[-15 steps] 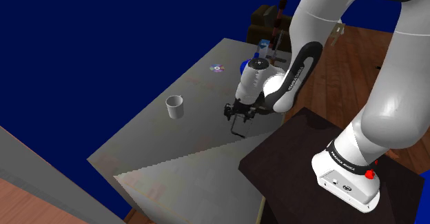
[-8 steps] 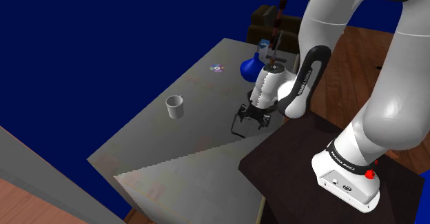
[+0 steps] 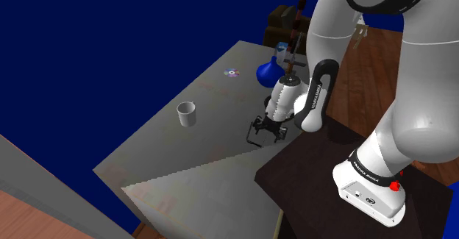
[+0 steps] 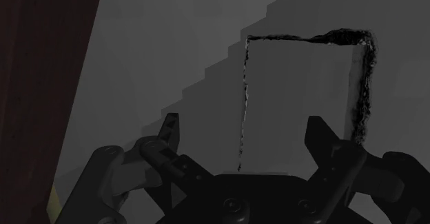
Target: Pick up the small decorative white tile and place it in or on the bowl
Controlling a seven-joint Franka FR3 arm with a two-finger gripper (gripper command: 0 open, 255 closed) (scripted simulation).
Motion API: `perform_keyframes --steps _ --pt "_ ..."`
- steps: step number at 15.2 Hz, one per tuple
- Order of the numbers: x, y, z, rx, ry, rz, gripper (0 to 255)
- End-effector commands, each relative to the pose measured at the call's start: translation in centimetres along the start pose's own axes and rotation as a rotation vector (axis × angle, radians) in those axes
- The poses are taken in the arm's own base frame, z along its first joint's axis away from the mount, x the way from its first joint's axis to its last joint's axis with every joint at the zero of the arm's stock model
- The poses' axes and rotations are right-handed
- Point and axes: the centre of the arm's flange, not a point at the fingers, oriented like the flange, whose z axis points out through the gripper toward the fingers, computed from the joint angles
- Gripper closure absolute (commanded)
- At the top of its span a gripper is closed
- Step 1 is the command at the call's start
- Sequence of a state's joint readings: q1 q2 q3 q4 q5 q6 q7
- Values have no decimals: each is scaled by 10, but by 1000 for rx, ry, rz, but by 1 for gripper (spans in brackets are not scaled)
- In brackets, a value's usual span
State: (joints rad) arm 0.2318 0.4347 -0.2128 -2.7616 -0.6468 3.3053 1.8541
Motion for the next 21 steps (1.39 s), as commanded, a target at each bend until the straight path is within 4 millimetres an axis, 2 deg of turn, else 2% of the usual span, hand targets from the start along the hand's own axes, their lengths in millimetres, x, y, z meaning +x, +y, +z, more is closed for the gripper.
perform_keyframes --steps 1,6,7,16,21 --pt "0 0 1 0 0 0 0" --pt "0 0 1 0 0 0 0" --pt "0 0 1 0 0 0 255" --pt "0 0 1 0 0 0 255" --pt "1 -2 -25 0 0 0 255"
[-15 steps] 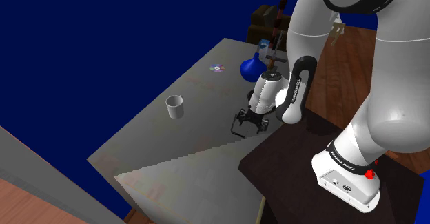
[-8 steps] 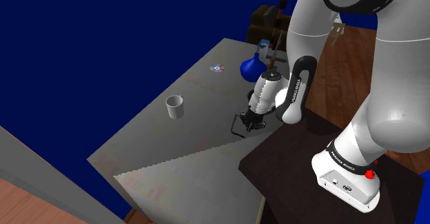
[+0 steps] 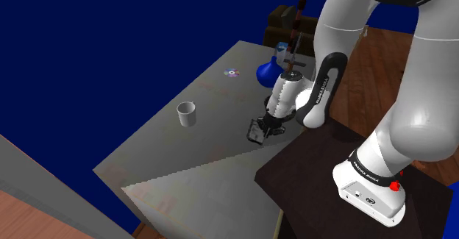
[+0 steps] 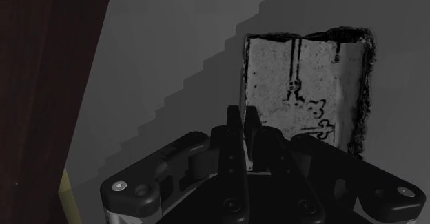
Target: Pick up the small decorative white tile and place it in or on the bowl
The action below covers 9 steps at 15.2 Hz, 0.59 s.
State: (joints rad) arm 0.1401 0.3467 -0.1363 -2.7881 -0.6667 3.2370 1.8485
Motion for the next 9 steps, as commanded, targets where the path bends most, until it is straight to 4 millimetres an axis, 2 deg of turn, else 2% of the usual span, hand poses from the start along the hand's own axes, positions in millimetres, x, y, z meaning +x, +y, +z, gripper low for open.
perform_keyframes --steps 1,9 --pt "0 -1 -10 0 1 0 255" --pt "0 -5 -53 0 1 0 255"
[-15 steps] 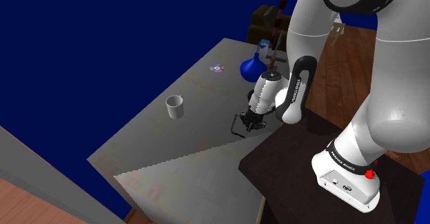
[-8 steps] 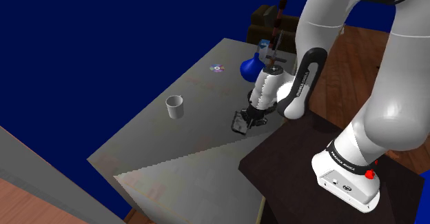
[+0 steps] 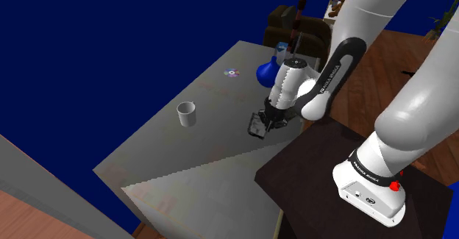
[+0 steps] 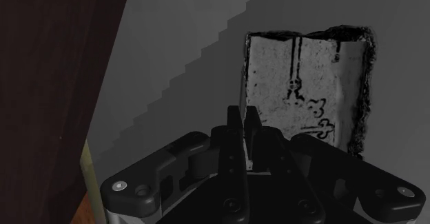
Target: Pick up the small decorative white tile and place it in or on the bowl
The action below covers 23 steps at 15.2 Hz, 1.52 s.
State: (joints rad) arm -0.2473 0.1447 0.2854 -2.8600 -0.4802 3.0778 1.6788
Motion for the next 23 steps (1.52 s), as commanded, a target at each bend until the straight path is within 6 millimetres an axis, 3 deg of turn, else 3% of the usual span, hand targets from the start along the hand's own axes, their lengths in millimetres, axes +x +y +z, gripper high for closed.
perform_keyframes --steps 1,19,23 --pt "1 -1 -11 -1 1 0 255" --pt "3 -9 -101 -1 1 0 255" --pt "53 7 -105 -1 1 0 255"
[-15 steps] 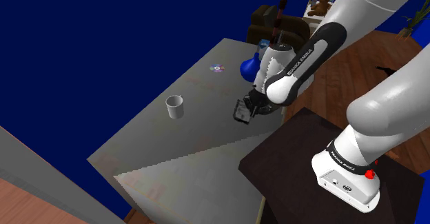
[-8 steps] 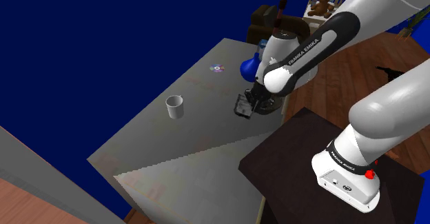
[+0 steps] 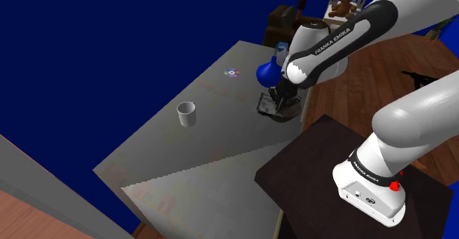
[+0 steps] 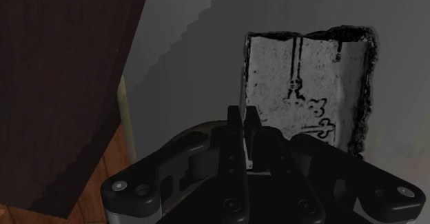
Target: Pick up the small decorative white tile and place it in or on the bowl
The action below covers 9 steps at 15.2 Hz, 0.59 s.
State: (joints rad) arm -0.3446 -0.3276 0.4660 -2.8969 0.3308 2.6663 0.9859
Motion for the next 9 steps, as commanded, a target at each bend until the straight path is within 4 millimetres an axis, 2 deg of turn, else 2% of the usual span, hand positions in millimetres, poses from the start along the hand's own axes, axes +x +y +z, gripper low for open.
perform_keyframes --steps 1,9 --pt "26 6 -1 0 0 -2 255" --pt "126 38 -9 0 0 -2 255"
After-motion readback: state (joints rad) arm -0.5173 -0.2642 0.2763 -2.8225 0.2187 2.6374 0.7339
